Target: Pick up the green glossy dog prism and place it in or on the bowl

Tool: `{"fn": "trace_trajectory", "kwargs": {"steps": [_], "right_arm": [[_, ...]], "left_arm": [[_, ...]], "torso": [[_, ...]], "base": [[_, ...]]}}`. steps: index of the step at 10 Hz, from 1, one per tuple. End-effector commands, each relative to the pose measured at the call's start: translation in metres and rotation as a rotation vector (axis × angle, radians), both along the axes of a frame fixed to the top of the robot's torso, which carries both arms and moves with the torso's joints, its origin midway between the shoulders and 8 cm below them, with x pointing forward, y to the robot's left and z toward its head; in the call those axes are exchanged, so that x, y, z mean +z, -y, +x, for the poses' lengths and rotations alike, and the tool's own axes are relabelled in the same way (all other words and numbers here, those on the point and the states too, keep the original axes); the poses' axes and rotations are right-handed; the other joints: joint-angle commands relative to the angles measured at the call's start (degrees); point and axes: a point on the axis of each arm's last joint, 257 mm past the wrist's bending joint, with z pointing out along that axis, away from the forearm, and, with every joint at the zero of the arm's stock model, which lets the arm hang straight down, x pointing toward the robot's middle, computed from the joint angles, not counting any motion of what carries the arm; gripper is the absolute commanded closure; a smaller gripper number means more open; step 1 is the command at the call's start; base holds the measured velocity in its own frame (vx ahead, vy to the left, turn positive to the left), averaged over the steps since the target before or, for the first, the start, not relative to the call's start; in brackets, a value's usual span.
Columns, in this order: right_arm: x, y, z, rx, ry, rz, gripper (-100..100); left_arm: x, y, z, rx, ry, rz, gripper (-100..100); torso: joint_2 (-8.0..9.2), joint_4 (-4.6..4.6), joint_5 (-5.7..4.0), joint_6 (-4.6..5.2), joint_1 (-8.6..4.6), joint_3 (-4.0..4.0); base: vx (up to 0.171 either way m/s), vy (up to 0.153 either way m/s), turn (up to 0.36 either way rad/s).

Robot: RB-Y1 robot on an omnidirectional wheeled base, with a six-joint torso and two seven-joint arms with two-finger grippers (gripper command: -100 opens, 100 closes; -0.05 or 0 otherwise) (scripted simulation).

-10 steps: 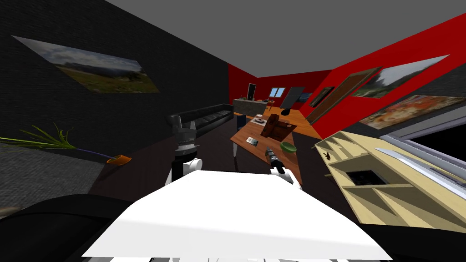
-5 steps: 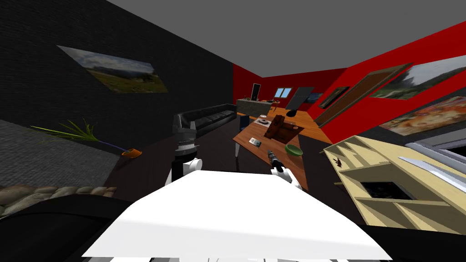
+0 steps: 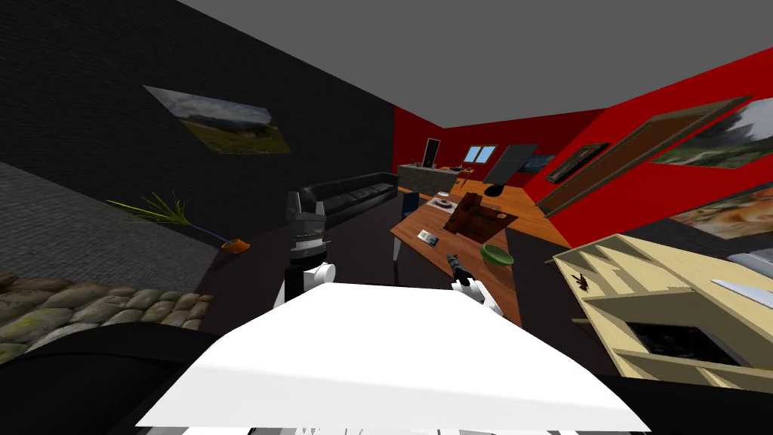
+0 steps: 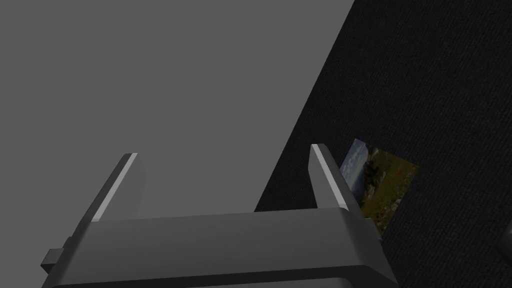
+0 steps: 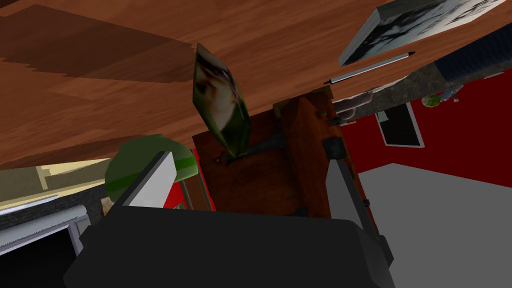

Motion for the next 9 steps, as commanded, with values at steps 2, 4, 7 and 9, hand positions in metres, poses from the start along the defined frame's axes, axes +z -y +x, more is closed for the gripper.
{"fn": "trace_trajectory", "kwargs": {"steps": [2, 4, 7, 9], "right_arm": [[-0.016, 0.026, -0.015, -0.023, -0.098, -0.066, -100], [-0.022, 0.036, -0.023, -0.033, -0.136, -0.09, -100], [-0.028, 0.062, -0.037, -0.052, -0.213, -0.152, -100], [-0.028, 0.066, -0.038, -0.054, -0.224, -0.163, -100]], "left_arm": [[0.0, 0.0, 0.0, 0.0, 0.0, 0.0, 0], [0.0, 0.0, 0.0, 0.0, 0.0, 0.0, 0], [0.0, 0.0, 0.0, 0.0, 0.0, 0.0, 0], [0.0, 0.0, 0.0, 0.0, 0.0, 0.0, 0]], "torso": [[-0.01, 0.0, 0.01, 0.0, 0.02, 0.0], [0.0, 0.0, 0.02, 0.02, 0.03, 0.0], [-0.01, 0.0, 0.0, 0.01, 0.01, -0.01], [-0.02, 0.0, 0.01, 0.02, 0.04, -0.01]], "base": [[0.0, 0.02, 0.167], [0.002, 0.018, 0.093], [0.004, 0.016, 0.107], [0.004, 0.017, 0.07]]}}
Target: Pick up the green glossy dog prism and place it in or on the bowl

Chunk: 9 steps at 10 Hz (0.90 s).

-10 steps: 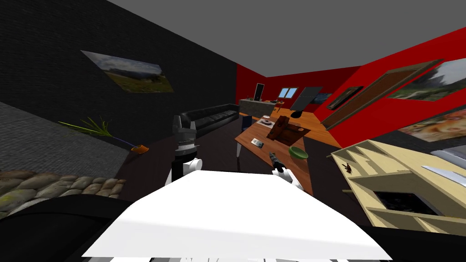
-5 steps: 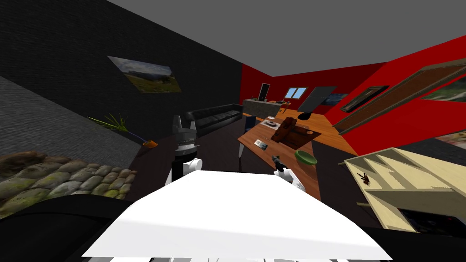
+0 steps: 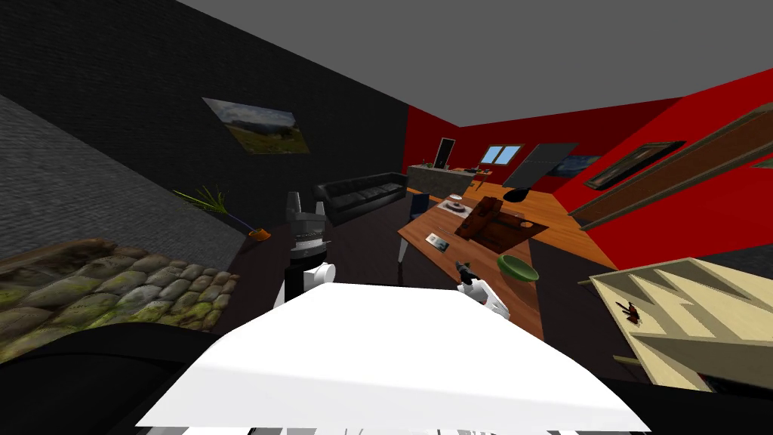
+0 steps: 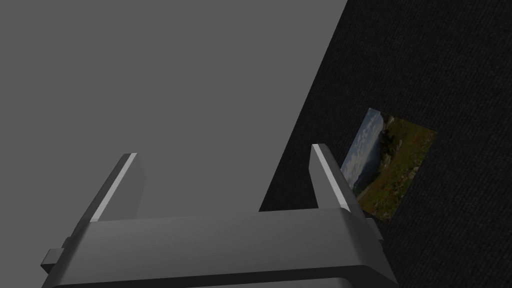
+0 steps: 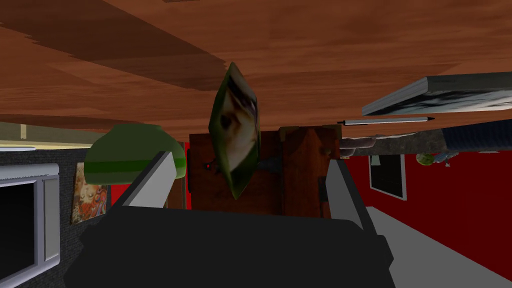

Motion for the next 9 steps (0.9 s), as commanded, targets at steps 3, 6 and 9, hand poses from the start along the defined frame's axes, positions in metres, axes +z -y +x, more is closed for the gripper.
{"fn": "trace_trajectory", "kwargs": {"steps": [3, 6, 9], "right_arm": [[-0.006, 0.007, 0.001, -0.028, 0.001, -0.002, -100], [-0.013, 0.011, 0.001, -0.054, -0.001, 0.0, -100], [-0.012, 0.01, 0.001, -0.05, 0.0, 0.0, 100]], "left_arm": [[0.0, 0.0, 0.0, 0.0, 0.0, 0.0, 0], [0.0, 0.0, 0.0, 0.0, 0.0, 0.0, 0], [0.0, 0.0, 0.0, 0.0, 0.0, 0.0, 0]], "torso": [[0.03, 0.01, -0.02, -0.03, -0.11, 0.02], [0.14, 0.03, -0.06, -0.01, -0.24, 0.08], [0.03, 0.01, -0.02, 0.01, -0.07, 0.02]], "base": [[-0.012, -0.026, 0.089], [-0.033, -0.049, 0.095], [-0.004, -0.006, 0.001]]}}
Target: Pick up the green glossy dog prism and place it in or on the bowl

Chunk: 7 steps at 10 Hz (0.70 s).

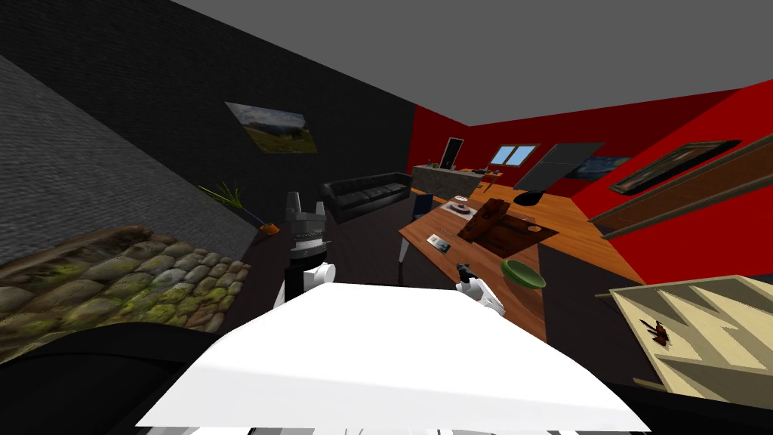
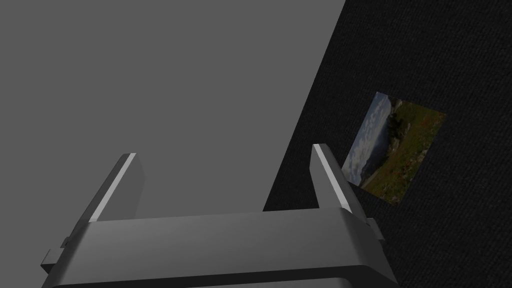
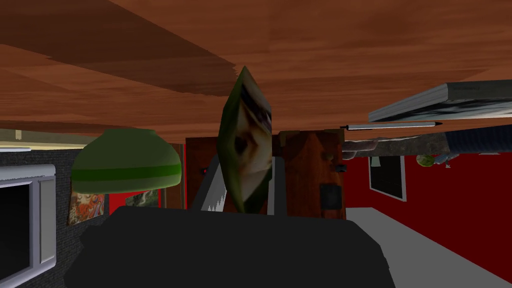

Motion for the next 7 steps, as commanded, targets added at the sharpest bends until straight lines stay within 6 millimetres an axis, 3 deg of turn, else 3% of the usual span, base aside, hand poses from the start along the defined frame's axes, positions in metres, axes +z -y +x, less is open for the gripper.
{"fn": "trace_trajectory", "kwargs": {"steps": [1, 3, 4, 5, 7], "right_arm": [[0.0, 0.0, 0.0, 0.0, 0.0, 0.0, 100], [0.0, -0.0004, 0.0004, 0.001, 0.001, 0.0, 100], [0.0, -0.0004, 0.0005, 0.001, 0.001, 0.0, 0], [0.0048, -0.0031, 0.0009, 0.018, 0.003, -0.001, 100], [0.0074, -0.0054, 0.0008, 0.029, 0.003, -0.001, 100]], "left_arm": [[0.0, 0.0, 0.0, 0.0, 0.0, 0.0, 0], [0.0, 0.0, 0.0, 0.0, 0.0, 0.0, 0], [0.0, 0.0, 0.0, 0.0, 0.0, 0.0, 0], [0.0, 0.0, 0.0, 0.0, 0.0, 0.0, 0], [0.0, 0.0, 0.0, 0.0, 0.0, 0.0, 0]], "torso": [[0.0, 0.0, 0.0, 0.0, 0.0, 0.0], [0.02, 0.0, 0.01, 0.04, -0.01, 0.01], [0.02, 0.0, 0.02, 0.04, -0.01, 0.01], [0.02, 0.0, 0.02, 0.04, -0.01, 0.01], [-0.03, -0.01, 0.05, 0.1, 0.16, -0.02]], "base": [[0.0, 0.0, 0.0], [0.0, 0.0, 0.0], [0.0, 0.0, 0.0], [0.02, 0.036, -0.143], [0.031, 0.044, -0.104]]}}
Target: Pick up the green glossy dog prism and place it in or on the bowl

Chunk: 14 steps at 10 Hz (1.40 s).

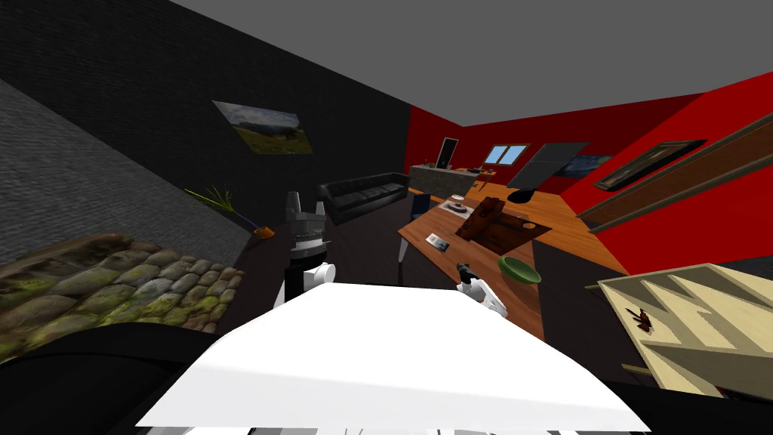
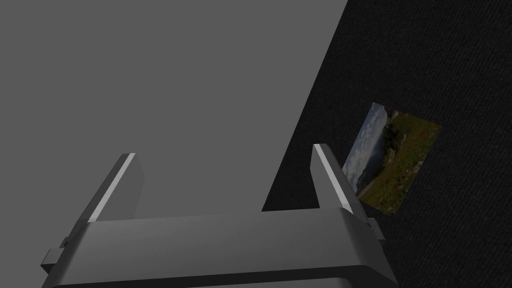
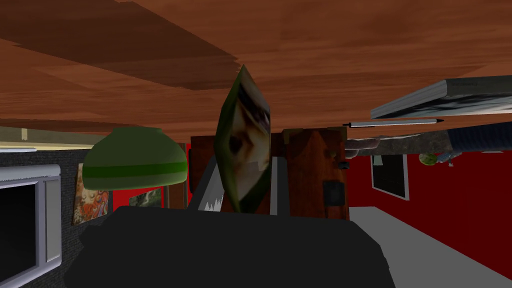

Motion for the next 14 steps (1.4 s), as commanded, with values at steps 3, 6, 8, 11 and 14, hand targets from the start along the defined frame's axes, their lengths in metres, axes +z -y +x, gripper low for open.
{"fn": "trace_trajectory", "kwargs": {"steps": [3, 6, 8, 11, 14], "right_arm": [[0.004, -0.005, 0.0, 0.02, 0.001, 0.002, 100], [0.027, 0.004, 0.015, 0.013, 0.04, 0.004, 100], [0.04, 0.008, 0.025, 0.011, 0.066, 0.008, 100], [0.064, 0.012, 0.041, 0.011, 0.11, 0.019, 100], [0.089, 0.014, 0.058, 0.015, 0.154, 0.034, 100]], "left_arm": [[0.0, 0.0, 0.0, 0.0, 0.0, 0.0, 0], [0.0, 0.0, 0.0, 0.0, 0.0, 0.0, 0], [0.0, 0.0, 0.0, 0.0, 0.0, 0.0, 0], [0.0, 0.0, 0.0, 0.0, 0.0, 0.0, 0], [0.0, 0.0, 0.0, 0.0, 0.0, 0.0, 0]], "torso": [[0.02, 0.0, 0.02, 0.02, 0.03, 0.01], [0.06, 0.06, 0.03, -0.02, -0.24, 0.06], [0.09, 0.09, -0.01, 0.0, -0.49, 0.09], [0.25, 0.14, -0.05, 0.02, -0.5, 0.19], [0.28, 0.19, -0.05, -0.01, -0.43, 0.23]], "base": [[0.019, 0.038, -0.075], [-0.002, -0.03, 0.006], [-0.004, -0.082, 0.0], [-0.028, -0.077, -0.016], [-0.023, -0.071, -0.013]]}}
